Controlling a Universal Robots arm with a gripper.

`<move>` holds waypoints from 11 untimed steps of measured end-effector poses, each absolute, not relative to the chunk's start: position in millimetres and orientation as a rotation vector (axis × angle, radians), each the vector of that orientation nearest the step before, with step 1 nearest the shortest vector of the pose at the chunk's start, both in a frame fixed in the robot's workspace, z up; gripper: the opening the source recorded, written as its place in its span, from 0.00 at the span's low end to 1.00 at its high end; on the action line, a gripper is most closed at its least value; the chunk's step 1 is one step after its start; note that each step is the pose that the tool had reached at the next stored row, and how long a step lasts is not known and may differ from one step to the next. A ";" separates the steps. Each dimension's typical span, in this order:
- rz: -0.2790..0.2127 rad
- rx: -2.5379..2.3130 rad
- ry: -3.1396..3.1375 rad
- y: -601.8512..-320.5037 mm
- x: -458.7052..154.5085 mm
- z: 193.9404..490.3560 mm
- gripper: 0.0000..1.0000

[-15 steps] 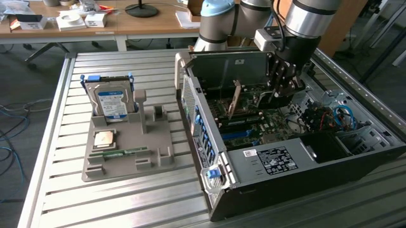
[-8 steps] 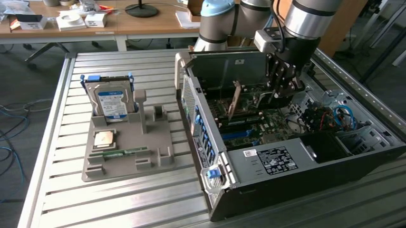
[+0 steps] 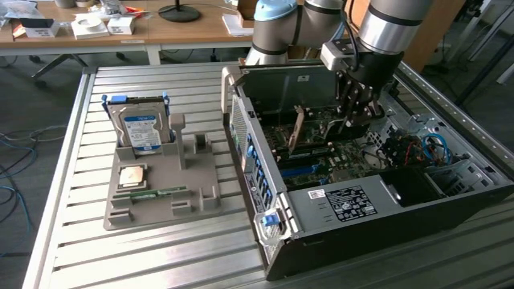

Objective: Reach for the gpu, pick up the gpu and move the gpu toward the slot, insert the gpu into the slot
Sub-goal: 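Insert the gpu into the slot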

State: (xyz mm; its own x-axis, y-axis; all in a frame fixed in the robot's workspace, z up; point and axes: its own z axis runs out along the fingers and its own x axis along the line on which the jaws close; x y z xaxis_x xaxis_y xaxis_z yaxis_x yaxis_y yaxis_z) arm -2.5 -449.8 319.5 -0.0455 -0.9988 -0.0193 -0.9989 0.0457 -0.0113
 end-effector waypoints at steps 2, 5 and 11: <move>0.008 -2.155 2.256 -449.8 -2.5 319.5 0.27; 0.008 -2.155 2.256 -449.8 -2.5 319.3 0.27; 0.008 -2.155 2.256 -449.8 -2.5 315.3 0.27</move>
